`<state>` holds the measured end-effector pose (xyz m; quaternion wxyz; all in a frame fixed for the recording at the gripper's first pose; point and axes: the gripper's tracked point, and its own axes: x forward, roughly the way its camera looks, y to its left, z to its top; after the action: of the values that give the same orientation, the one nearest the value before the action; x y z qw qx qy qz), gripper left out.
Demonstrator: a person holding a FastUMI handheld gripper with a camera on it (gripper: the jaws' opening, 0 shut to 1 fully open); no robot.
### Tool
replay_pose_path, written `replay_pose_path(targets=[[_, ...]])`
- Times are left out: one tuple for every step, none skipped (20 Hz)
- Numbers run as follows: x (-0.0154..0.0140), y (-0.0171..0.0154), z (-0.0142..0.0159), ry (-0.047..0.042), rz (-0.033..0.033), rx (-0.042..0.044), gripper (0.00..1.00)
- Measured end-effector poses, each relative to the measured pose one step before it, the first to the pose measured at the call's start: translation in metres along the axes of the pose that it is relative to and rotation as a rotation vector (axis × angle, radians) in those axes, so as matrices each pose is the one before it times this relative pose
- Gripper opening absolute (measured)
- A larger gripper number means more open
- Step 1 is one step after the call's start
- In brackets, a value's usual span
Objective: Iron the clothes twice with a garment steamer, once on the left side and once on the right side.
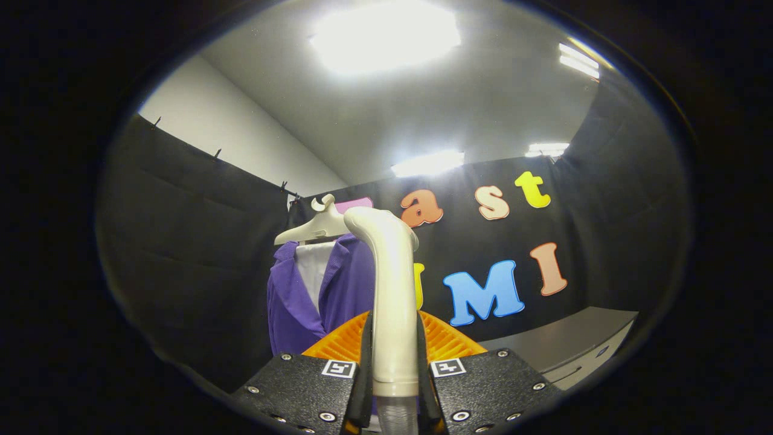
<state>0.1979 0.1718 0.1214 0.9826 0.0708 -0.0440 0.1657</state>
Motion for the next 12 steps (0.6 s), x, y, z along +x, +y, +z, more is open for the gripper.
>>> replay_pose_path(targets=[[0.01066,0.00490,-0.00069,0.00145,0.00425,-0.00634,0.30],[0.00896,0.00377,0.00127,0.00094,-0.00073,-0.00828,0.30],[0.00816,0.00475,-0.00011,0.00098,-0.00020,-0.01360,0.30],[0.00812,0.00443,0.00004,0.00372,0.00151,-0.01163,0.31],[0.00723,0.00563,-0.00417,0.01602,0.00836,-0.01198,0.31],[0.00607,0.00633,-0.00515,0.01460,0.01283,-0.01114,0.31],[0.00610,0.00539,-0.00471,0.01171,0.00805,-0.01128,0.31],[0.00499,0.00272,-0.00635,0.01935,0.00269,-0.01843,0.31],[0.00419,0.00244,-0.00735,0.01775,0.00006,-0.01372,0.31],[0.00486,0.00168,-0.00936,0.01974,0.00177,-0.00618,0.30],[0.00375,0.00165,-0.00919,0.02088,0.00304,-0.00406,0.30],[0.00130,0.00315,-0.01025,0.02008,0.00237,-0.00363,0.31]])
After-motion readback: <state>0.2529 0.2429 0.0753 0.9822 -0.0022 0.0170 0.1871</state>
